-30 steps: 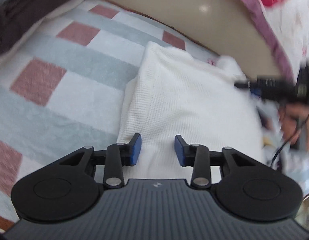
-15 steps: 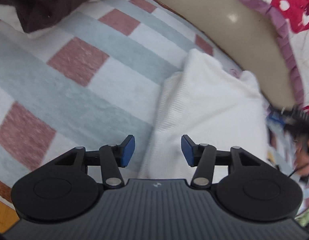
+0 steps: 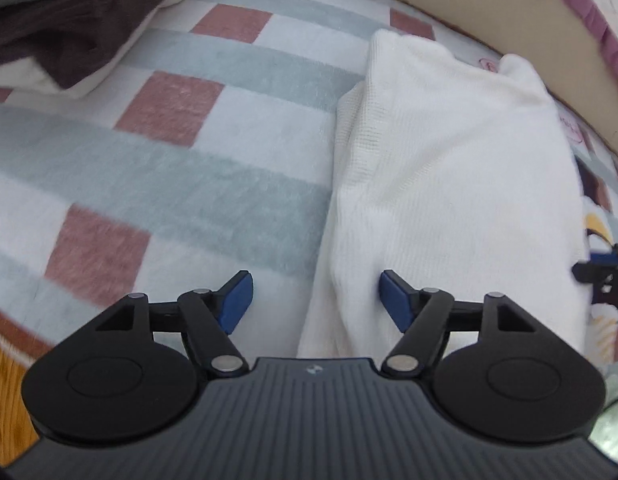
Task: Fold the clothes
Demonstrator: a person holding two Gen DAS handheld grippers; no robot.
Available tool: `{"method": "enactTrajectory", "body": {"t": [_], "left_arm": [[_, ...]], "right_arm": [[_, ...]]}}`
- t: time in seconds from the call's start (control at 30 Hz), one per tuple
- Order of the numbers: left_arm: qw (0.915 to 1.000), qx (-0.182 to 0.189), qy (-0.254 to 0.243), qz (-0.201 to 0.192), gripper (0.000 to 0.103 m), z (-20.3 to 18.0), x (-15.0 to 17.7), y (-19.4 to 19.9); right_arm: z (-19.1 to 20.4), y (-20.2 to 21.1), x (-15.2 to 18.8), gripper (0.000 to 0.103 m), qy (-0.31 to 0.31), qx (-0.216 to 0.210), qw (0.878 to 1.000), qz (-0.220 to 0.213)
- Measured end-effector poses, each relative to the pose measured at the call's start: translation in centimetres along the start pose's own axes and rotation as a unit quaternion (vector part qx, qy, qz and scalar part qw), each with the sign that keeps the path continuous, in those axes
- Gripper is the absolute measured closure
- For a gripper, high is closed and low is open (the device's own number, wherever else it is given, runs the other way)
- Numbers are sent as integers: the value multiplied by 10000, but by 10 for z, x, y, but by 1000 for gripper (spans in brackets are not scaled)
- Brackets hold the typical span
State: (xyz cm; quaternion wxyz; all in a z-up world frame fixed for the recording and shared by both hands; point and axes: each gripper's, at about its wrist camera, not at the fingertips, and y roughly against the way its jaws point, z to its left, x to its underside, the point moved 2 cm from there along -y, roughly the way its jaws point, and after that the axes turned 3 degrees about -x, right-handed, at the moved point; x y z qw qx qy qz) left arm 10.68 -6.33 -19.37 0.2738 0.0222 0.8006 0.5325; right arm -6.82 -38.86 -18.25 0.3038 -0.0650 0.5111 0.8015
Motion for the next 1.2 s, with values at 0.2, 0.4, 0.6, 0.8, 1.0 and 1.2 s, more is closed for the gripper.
{"method": "enactTrajectory", "body": {"t": [0.2, 0.4, 0.6, 0.8, 1.0, 1.2], "left_arm": [[9936, 927, 596, -265, 32, 8, 2, 33], [9893, 1203, 817, 84, 32, 1, 4, 18], [9693, 1803, 1637, 352, 32, 9, 16, 19], [9770, 1185, 1670, 590, 32, 3, 24, 17], [9736, 1706, 1511, -117, 32, -10, 23, 53], [8949, 2358, 3765, -432, 27, 4, 45, 63]], "right_arm": [[-11, -2, 49, 36, -894, -989, 9891, 621], [-26, -11, 79, 31, -2013, -2014, 9581, 306], [-31, -19, 88, 36, -2732, -2364, 9323, 172], [17, -11, 48, 75, -1817, -2054, 9617, 22], [58, 7, -21, 76, -1377, -2116, 9673, -257], [66, 1, -58, 77, -1346, -1976, 9708, -198]]}}
